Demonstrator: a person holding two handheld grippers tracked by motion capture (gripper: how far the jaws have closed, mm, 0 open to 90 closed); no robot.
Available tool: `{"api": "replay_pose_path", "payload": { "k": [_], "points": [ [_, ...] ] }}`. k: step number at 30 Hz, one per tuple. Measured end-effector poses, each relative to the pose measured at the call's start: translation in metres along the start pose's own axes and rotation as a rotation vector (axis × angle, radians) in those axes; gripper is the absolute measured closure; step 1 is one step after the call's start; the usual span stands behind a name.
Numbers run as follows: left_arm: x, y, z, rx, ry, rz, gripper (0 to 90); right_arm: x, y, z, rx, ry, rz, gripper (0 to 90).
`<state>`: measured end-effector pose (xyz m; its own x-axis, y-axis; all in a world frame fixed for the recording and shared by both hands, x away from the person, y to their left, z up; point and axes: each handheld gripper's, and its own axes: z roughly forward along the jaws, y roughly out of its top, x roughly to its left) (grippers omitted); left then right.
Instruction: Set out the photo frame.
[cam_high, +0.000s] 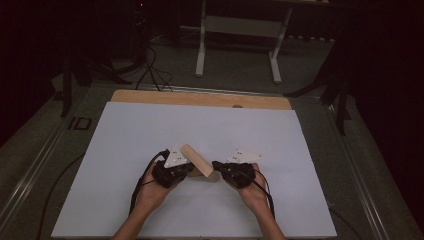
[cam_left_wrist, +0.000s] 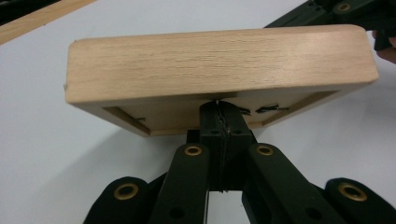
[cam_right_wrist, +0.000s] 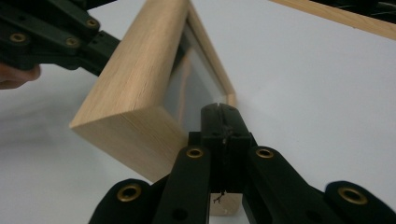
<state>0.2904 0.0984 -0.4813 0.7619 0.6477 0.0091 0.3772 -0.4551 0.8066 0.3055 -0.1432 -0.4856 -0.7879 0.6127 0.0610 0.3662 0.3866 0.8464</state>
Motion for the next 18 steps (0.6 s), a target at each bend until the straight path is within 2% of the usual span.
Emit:
{"api": "replay_pose_path", "payload": {
  "k": [5, 18],
  "points": [
    [0.0004, 0.0002, 0.0018, -0.002, 0.001, -0.008, 89.4, 0.0015, 0.0001, 0.0003, 0.0, 0.003, -0.003, 89.7],
    [-0.0053, 0.0001, 0.009, 0.023, -0.009, 0.013, 89.4, 0.0049, 0.0, -0.0003, 0.005, 0.007, -0.013, 89.7]
  ]
}}
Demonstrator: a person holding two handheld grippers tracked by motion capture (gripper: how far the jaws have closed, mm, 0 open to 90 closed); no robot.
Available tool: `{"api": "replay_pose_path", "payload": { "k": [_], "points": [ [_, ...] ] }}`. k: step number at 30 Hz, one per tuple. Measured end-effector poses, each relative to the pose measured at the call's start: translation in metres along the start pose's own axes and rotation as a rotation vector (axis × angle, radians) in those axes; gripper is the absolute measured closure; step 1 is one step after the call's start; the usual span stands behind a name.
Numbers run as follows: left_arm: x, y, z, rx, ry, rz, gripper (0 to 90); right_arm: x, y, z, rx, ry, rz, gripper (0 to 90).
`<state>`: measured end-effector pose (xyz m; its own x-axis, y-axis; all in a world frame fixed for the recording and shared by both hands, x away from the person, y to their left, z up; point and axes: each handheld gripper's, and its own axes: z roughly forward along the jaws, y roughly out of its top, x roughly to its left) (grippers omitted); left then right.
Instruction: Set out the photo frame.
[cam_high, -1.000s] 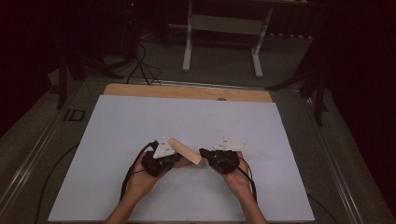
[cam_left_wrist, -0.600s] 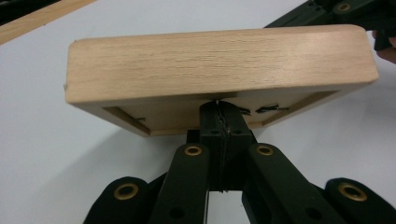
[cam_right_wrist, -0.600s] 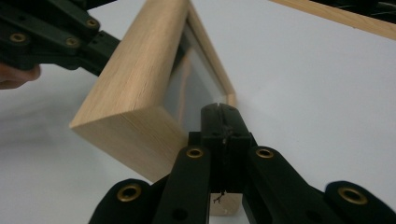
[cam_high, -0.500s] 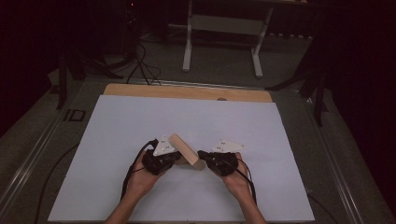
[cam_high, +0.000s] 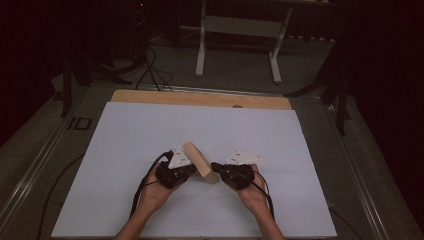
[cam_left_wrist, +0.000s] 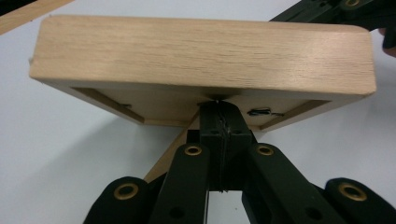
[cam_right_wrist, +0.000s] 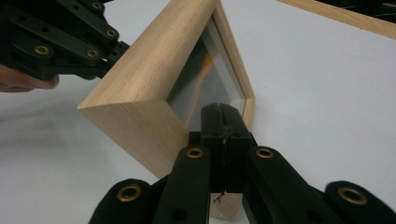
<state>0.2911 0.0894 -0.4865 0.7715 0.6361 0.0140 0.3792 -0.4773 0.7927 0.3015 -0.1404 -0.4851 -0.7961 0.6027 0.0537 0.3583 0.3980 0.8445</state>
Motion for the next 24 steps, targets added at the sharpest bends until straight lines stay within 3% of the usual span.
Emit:
{"api": "replay_pose_path", "payload": {
  "k": [24],
  "points": [
    [0.008, -0.002, 0.008, -0.028, -0.006, -0.039, 89.5, 0.013, 0.002, 0.003, 0.01, 0.027, -0.035, 89.8]
  ]
}}
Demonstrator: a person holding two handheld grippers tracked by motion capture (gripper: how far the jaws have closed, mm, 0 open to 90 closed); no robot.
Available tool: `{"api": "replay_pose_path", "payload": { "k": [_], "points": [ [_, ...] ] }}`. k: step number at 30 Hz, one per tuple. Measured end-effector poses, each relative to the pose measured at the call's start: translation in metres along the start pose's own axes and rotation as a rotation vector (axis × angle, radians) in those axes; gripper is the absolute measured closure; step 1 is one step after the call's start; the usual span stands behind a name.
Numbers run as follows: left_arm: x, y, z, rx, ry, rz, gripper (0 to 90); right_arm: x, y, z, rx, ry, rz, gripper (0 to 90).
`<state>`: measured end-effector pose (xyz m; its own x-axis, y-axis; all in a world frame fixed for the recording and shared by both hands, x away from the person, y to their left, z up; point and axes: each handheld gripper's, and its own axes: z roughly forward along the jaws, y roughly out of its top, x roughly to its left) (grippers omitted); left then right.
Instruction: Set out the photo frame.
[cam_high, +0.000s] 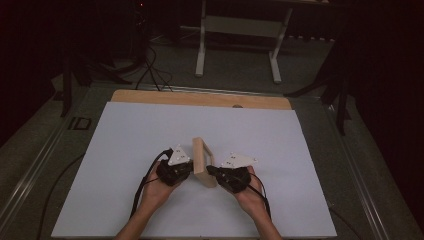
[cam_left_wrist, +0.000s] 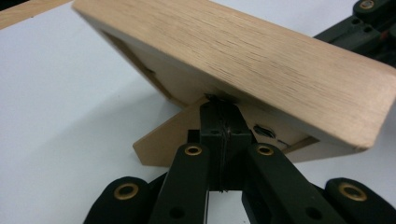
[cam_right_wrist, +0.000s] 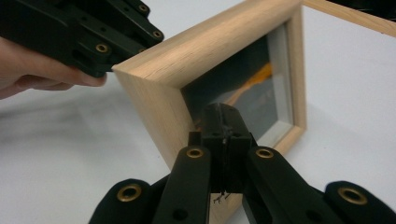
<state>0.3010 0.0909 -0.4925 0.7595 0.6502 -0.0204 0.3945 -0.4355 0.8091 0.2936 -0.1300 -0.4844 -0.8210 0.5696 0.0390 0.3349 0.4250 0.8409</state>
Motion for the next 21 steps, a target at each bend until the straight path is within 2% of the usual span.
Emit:
{"api": "replay_pose_path", "payload": {
  "k": [18, 21],
  "points": [
    [0.0039, 0.0003, 0.0046, -0.01, -0.006, -0.027, 89.1, 0.0062, 0.0016, 0.0041, -0.002, 0.008, -0.014, 89.7],
    [0.005, -0.0002, 0.0024, -0.001, 0.005, -0.024, 88.3, 0.0073, 0.0011, 0.0034, 0.007, -0.012, -0.035, 89.3]
  ]
}}
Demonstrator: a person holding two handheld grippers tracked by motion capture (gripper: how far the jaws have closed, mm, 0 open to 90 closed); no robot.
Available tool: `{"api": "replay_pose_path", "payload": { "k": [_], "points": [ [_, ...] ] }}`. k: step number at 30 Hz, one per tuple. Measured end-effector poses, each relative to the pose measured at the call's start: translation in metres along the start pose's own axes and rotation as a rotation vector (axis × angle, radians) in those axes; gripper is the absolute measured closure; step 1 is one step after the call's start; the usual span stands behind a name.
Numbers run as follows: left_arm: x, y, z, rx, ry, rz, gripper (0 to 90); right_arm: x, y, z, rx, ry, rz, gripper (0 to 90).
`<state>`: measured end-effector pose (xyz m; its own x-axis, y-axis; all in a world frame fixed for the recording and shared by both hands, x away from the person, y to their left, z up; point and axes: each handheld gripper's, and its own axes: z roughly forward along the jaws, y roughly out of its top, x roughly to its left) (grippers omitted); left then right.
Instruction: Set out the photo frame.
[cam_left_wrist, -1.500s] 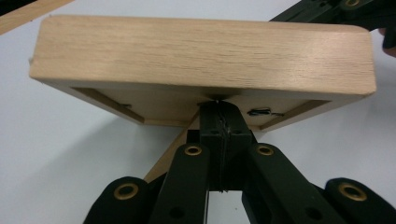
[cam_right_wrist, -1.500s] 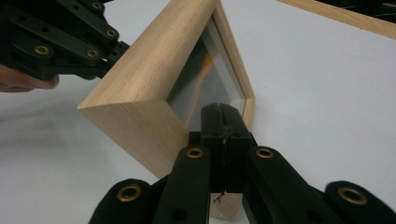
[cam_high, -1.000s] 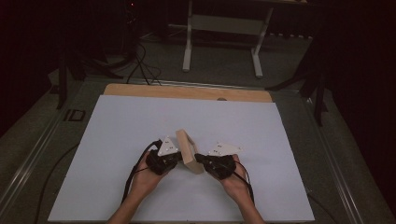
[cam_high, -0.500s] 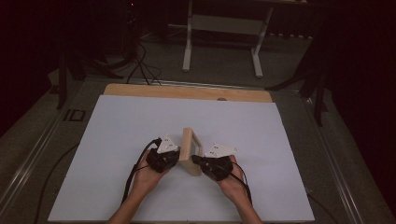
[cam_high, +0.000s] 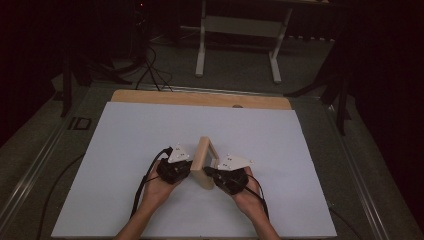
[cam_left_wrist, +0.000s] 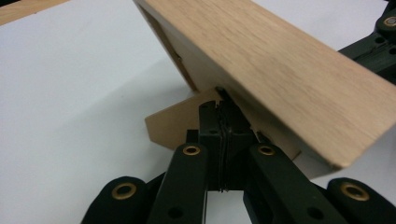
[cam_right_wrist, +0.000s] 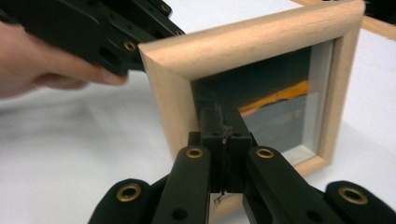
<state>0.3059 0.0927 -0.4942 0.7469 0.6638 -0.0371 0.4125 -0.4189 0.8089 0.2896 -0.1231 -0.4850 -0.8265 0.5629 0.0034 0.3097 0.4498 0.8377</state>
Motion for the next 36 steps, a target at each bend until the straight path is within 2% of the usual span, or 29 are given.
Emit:
{"api": "replay_pose_path", "payload": {
  "k": [2, 7, 11, 14, 17, 18, 23, 28, 36],
  "points": [
    [0.002, 0.0, -0.003, 0.0, 0.013, -0.006, 86.5, 0.0, 0.0, -0.002, 0.003, -0.01, -0.012, 87.9],
    [0.009, -0.002, -0.012, -0.016, 0.044, -0.042, 82.8, -0.004, 0.0, -0.008, -0.008, -0.029, 0.002, 81.7],
    [0.013, -0.001, -0.019, -0.033, 0.047, -0.068, 77.8, -0.006, -0.002, -0.012, -0.014, -0.049, 0.01, 74.6],
    [0.014, -0.001, -0.023, -0.045, 0.032, -0.089, 75.3, -0.008, -0.004, -0.014, -0.01, -0.058, 0.013, 70.7],
    [0.013, 0.0, -0.025, -0.058, 0.018, -0.097, 72.4, -0.009, -0.006, -0.014, -0.006, -0.06, 0.018, 68.1],
    [0.013, 0.0, -0.025, -0.058, 0.014, -0.096, 68.2, -0.01, -0.008, -0.015, -0.007, -0.061, 0.025, 66.7],
    [0.013, 0.002, -0.029, -0.066, 0.013, -0.114, 61.0, -0.011, -0.008, -0.017, -0.018, -0.057, 0.033, 64.3],
    [0.015, 0.003, -0.034, -0.073, 0.028, -0.128, 55.5, -0.013, -0.009, -0.02, -0.02, -0.06, 0.041, 62.3],
    [0.015, 0.008, -0.045, -0.103, 0.054, -0.132, 52.2, -0.015, -0.01, -0.02, -0.017, -0.07, 0.043, 60.3]
  ]
}}
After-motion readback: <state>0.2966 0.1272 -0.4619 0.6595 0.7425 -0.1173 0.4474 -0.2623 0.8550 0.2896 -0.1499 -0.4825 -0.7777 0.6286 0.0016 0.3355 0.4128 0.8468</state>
